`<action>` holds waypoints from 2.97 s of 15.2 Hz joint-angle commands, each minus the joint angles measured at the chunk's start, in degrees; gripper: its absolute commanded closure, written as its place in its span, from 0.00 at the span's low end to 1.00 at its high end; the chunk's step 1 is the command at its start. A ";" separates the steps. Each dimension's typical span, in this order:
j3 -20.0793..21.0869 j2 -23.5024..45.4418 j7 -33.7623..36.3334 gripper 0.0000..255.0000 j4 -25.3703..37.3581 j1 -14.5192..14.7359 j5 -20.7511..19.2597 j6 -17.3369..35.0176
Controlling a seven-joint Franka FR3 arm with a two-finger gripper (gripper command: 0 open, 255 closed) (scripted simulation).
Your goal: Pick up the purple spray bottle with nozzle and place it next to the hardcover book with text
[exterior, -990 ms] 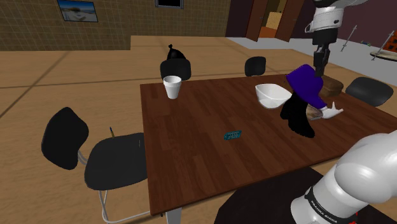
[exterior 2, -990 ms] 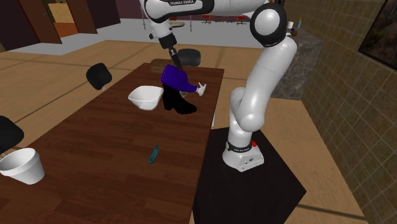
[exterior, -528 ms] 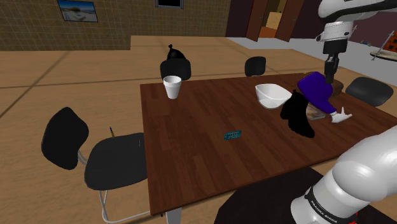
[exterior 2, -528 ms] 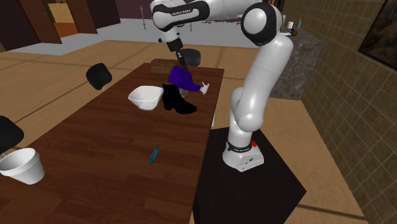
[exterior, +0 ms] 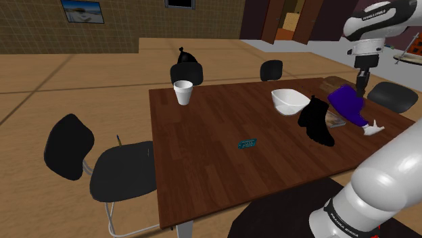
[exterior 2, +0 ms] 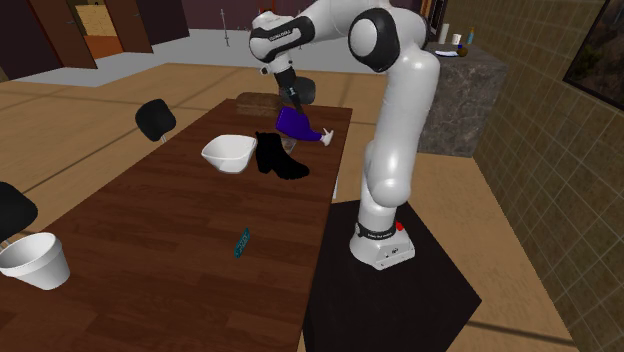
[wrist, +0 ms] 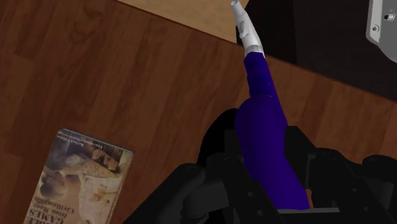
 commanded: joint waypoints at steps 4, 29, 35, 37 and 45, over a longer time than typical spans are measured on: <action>-4.45 9.33 -8.90 1.00 3.86 -3.70 4.16 5.31; -0.39 45.20 -30.28 1.00 26.72 -29.41 24.49 15.82; 0.61 47.32 -29.96 1.00 24.78 -29.78 25.57 19.57; 0.61 47.32 -29.96 1.00 24.78 -29.78 25.56 19.58; 0.61 47.32 -29.96 0.00 24.78 -29.78 25.56 19.58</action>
